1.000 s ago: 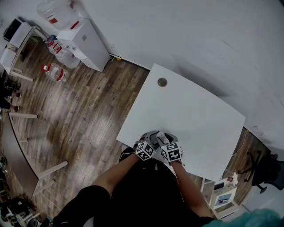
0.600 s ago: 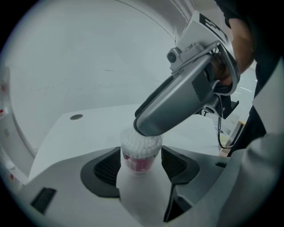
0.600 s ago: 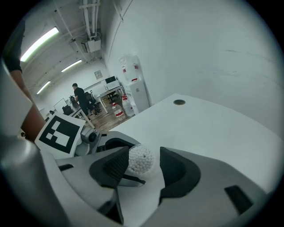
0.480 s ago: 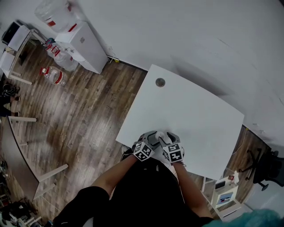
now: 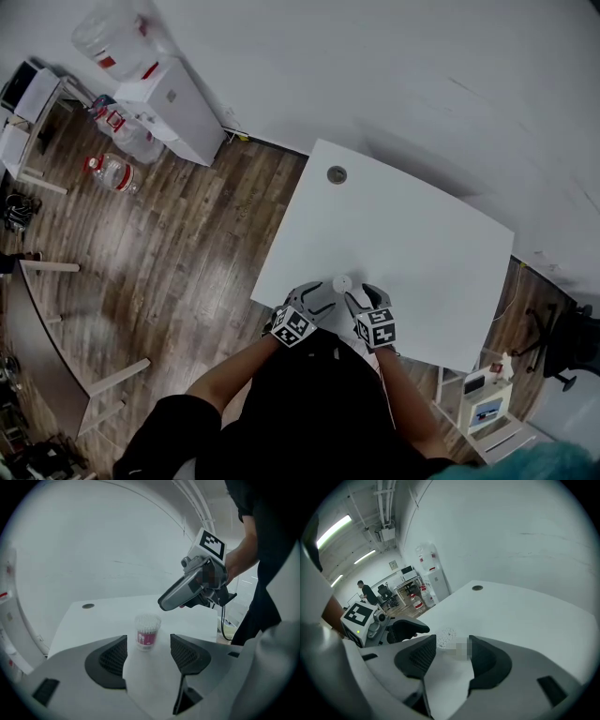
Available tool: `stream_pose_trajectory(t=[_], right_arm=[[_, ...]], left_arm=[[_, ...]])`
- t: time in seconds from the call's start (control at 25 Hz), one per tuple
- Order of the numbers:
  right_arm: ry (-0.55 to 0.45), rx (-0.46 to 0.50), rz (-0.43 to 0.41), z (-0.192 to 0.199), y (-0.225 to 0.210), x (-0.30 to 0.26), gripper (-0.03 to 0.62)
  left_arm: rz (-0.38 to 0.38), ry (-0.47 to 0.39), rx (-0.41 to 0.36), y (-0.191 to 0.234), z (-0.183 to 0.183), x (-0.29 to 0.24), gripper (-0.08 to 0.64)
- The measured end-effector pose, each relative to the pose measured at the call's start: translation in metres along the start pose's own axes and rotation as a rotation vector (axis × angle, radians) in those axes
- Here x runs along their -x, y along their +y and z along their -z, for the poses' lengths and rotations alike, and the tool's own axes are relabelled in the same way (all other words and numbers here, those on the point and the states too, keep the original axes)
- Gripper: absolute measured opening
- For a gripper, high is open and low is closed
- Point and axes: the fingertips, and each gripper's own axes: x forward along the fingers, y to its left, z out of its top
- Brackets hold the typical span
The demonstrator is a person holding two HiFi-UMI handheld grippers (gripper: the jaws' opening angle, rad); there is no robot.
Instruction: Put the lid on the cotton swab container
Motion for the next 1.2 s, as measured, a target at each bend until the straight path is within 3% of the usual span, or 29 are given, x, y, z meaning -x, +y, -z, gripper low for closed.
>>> stream_pose_trajectory(t=[0.2,0.44,0.64,0.76,1.0,1.2], right_arm=[[-0.051,-0.055,0.026,-0.003,0.011,0.019,0.21],[-0.121,-0.077,0.034,-0.014,0.052,0.04,0.21],[-0.234,-0.117,0.098,-0.031,0.097,0.065,0.21],[-0.277,-0.119,0.127,-0.034,0.132,0.086,0.21],[-0.343,-0.116,0.177,-0.049,0.188,0.109,0.21],[-0.406,-0.096,0.22,-0.057,0.218,0.134,0.21]], left_arm=[[-0.065,-0.047,0.085,0.01,-0.01,0.028,0.281],[0.003,-0.146,0.124,-0.004,-0.047,0.068,0.276],[0.006,-0.212,0.107,-0.005,-0.068,0.123,0.204],[-0.013,-0.238,0.108,-0.008,-0.077,0.166,0.023],[0.055,-0.3,0.145,-0.022,-0.094,0.226,0.012],[0.042,-0.313,0.145,-0.039,-0.101,0.246,0.012]])
